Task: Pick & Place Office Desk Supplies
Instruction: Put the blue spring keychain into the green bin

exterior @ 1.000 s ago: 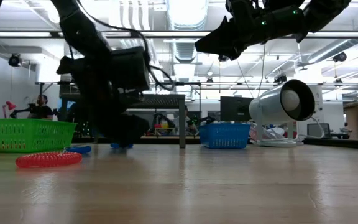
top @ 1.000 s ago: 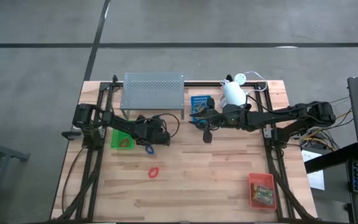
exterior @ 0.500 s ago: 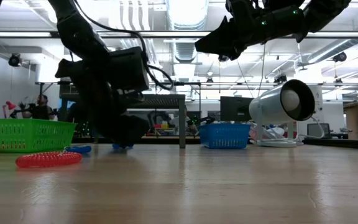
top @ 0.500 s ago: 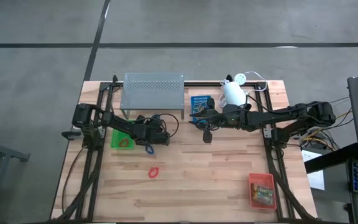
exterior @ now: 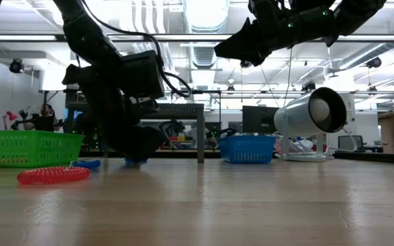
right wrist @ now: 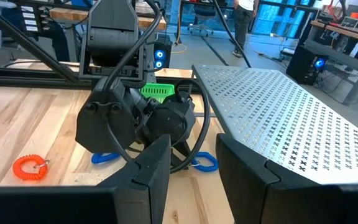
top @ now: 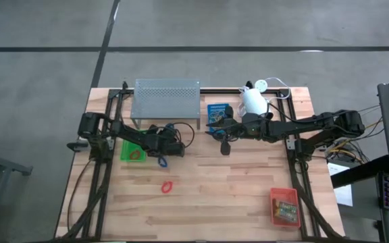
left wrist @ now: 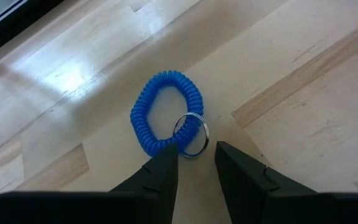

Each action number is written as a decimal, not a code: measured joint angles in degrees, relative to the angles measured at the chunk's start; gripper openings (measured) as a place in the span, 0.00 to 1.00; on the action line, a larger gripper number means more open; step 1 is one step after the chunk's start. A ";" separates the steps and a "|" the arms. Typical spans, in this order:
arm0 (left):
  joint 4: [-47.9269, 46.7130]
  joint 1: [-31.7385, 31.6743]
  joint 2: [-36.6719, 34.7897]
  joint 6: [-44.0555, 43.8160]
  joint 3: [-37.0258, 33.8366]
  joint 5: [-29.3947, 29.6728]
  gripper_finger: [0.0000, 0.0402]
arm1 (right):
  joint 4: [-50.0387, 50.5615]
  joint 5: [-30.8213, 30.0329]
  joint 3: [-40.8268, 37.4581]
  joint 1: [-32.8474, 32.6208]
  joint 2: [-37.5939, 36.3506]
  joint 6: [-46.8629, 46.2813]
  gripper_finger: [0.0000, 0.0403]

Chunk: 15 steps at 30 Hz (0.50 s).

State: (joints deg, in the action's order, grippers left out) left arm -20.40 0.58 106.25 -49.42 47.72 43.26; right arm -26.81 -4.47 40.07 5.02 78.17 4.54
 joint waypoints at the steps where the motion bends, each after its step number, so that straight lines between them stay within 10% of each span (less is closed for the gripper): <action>1: 0.02 0.00 -0.04 0.01 -0.02 -0.11 0.29 | -0.01 0.00 0.00 0.01 0.00 0.00 0.32; 15: -0.72 0.64 -0.58 -0.31 2.04 -10.36 0.29 | -0.01 0.00 0.00 0.01 0.00 0.00 0.32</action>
State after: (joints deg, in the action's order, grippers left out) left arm -21.13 1.22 105.67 -49.73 49.76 32.90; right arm -26.83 -4.47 40.07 5.03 78.17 4.54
